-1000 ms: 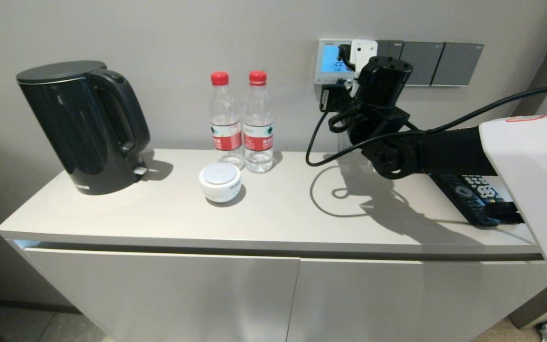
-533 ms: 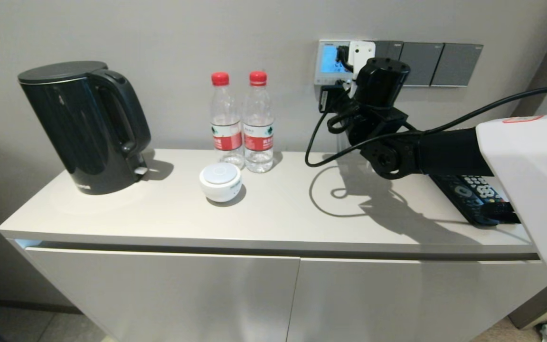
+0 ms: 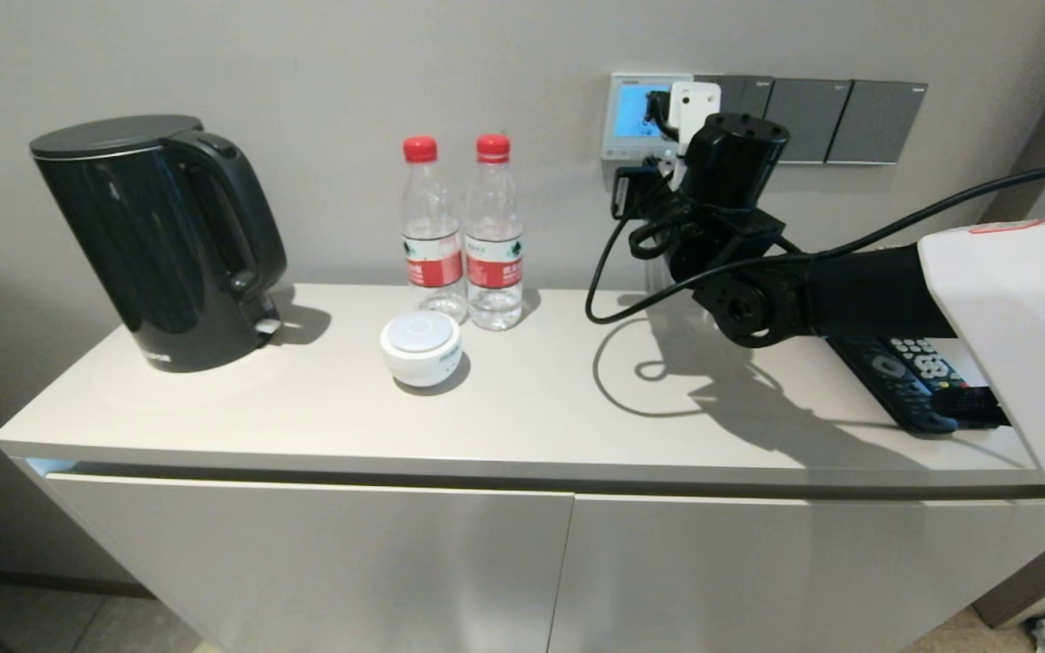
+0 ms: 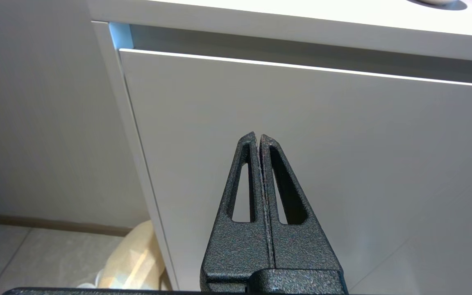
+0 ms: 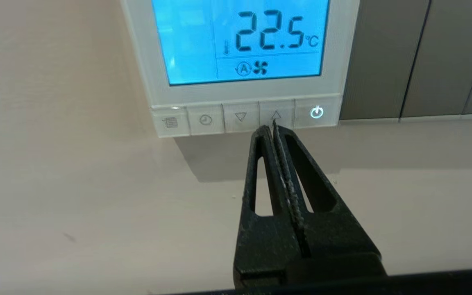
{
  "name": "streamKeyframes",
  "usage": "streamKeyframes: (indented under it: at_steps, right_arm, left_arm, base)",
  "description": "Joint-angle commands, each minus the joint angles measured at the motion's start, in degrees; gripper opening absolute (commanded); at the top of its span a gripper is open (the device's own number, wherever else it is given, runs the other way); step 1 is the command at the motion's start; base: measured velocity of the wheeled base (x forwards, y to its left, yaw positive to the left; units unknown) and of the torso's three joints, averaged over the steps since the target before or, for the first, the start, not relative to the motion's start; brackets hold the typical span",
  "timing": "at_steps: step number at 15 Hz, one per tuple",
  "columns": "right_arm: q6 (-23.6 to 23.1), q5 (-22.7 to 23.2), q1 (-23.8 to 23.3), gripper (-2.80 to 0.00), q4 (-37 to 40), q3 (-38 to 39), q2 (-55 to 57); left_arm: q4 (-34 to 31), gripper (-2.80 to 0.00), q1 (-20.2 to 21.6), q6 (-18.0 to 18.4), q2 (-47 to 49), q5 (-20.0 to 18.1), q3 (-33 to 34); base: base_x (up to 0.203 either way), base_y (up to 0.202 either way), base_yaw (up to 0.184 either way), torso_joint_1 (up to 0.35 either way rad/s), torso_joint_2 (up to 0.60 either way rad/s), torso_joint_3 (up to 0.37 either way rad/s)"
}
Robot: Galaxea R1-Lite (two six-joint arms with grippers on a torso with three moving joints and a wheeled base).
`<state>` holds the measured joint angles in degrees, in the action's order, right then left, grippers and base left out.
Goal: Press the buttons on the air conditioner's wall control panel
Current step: Press the temperature increase button
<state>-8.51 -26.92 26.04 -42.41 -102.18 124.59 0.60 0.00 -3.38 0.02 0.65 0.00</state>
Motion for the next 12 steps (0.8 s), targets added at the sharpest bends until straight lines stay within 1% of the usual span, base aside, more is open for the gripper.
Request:
streamKeyframes:
  at_steps: [1, 8, 12]
  right_arm:
    - [-0.13, -0.15, -0.08, -2.80, -0.14, -0.54, 0.03]
    - [-0.63, 0.06, -0.90, -2.80, 0.45, -1.97, 1.75]
    - [-0.63, 0.02, -0.48, -2.80, 0.22, -1.81, 1.29]
  left_arm:
    - [0.02, -2.80, 0.00, -0.05, -0.02, 0.06, 0.00]
    - [0.02, -2.80, 0.00, -0.05, -0.02, 0.06, 0.00]
    - [0.02, -2.80, 0.00, -0.05, -0.02, 0.06, 0.00]
  base:
    - [0.000, 0.000, 0.000, 0.000, 0.00, 0.000]
    - [0.000, 0.000, 0.000, 0.000, 0.00, 0.000]
    - [0.000, 0.000, 0.000, 0.000, 0.00, 0.000]
